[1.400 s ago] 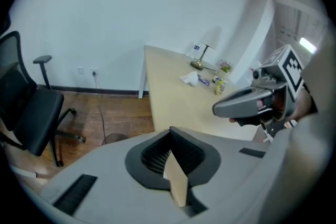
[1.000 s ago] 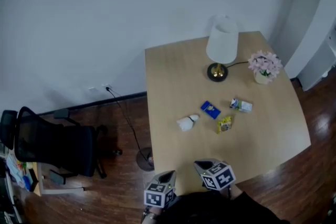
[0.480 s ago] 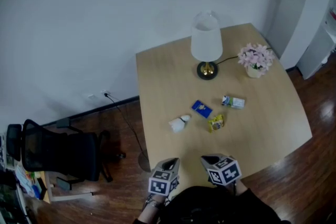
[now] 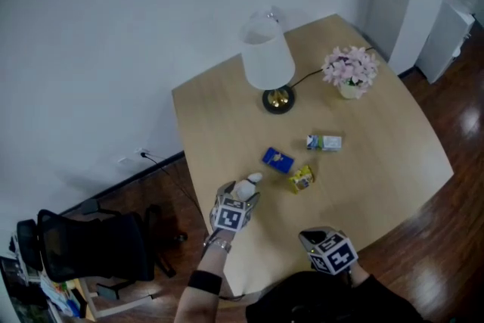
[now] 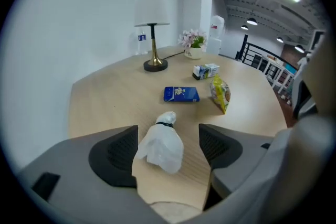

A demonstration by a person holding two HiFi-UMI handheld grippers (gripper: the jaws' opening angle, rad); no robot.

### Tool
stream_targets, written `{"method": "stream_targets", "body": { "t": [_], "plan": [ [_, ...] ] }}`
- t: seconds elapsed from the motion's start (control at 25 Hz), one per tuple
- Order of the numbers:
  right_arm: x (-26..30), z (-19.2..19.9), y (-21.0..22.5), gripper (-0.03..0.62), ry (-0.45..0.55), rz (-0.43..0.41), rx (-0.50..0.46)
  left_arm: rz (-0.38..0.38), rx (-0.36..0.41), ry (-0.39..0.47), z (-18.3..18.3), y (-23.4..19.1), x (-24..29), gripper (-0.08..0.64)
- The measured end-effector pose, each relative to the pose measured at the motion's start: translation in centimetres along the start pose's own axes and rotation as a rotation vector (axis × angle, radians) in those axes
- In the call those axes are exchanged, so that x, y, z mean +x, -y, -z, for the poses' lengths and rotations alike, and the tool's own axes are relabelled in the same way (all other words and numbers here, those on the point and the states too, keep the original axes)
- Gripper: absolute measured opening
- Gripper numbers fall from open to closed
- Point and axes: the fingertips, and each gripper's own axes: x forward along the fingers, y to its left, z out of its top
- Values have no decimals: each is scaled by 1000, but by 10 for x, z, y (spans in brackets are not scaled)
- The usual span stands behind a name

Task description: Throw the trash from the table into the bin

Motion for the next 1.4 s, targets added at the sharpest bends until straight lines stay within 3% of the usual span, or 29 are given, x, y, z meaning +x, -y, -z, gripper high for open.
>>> {"method": "stream_targets", "body": {
  "t": [0.2,0.48,0.6,0.84,1.12,1.4],
  "plan": [
    [-11,4,25,3,19,46,67,53,66,-113,11,-2,34,347],
    [-13,7,30,4,21,47,90,-20,67,-132,23,-9,34,220],
    [-10,7,23,4,17,34,71,-7,1,-92,18,0,17,201],
    [-1,1,11,5,21,17,27,65,-210,53,12,41,-59,187],
    [17,-6,-21,3,3,-27,-36,99,-317,139,59,105,-139,183],
    [46,-7,-71,5,-71,-124,-169,25,-425,135,113,106,-168,178]
  ]
}}
